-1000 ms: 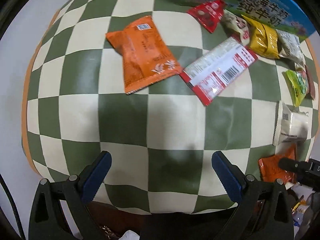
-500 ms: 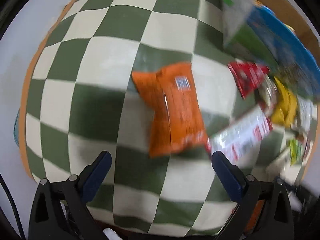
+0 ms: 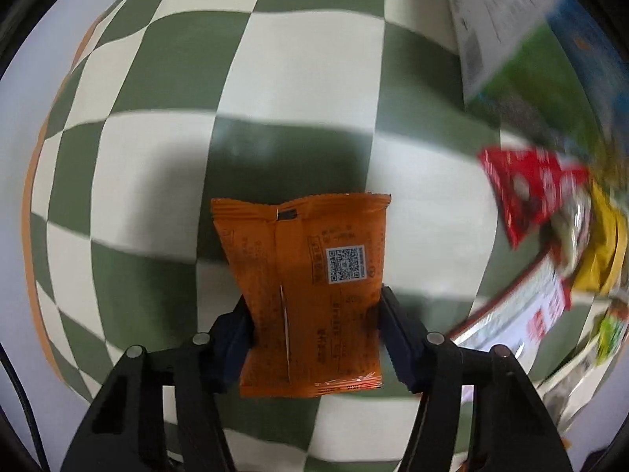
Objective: Organize snacks
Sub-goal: 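Grasp an orange packet with left tool while right tool grasps another orange packet, then carry both orange packets into the box and open both tools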
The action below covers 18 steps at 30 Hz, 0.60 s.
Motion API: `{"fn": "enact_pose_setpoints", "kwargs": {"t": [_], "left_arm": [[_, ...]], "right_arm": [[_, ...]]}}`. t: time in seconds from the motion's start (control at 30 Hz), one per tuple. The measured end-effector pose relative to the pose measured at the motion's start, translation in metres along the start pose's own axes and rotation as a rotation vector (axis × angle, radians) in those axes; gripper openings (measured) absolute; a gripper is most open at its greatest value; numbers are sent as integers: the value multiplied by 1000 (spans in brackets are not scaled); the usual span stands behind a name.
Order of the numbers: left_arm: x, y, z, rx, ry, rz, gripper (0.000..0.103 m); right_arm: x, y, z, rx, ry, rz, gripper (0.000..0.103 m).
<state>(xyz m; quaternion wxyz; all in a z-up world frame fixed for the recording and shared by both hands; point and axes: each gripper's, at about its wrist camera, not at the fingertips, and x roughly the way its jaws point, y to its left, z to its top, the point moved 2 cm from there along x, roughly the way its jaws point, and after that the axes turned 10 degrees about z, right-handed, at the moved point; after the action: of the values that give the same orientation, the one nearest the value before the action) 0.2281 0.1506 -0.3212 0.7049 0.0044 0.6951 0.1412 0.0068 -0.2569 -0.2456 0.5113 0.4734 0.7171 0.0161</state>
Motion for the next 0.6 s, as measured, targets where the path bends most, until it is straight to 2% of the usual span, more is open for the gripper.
{"fn": "enact_pose_setpoints", "kwargs": {"t": [0.13,0.2,0.23,0.37,0.5,0.6], "left_arm": [[8,12,-32,19,27,9,57],[12,18,-49,25,41,11,58],[15,21,-59,31,48,12,58],[24,32,-81,35,77,-14,58],[30,37,-90,44,77,-23,58],[27,25,-88,61,60,-5,58]], "right_arm": [[31,-18,5,81,8,-9,73],[44,-14,13,55,-15,-53,70],[47,-13,15,32,-29,-79,65],[49,-3,19,-74,-35,-150,62],[68,35,8,-389,59,-288,58],[80,69,-8,-696,133,-463,57]]}}
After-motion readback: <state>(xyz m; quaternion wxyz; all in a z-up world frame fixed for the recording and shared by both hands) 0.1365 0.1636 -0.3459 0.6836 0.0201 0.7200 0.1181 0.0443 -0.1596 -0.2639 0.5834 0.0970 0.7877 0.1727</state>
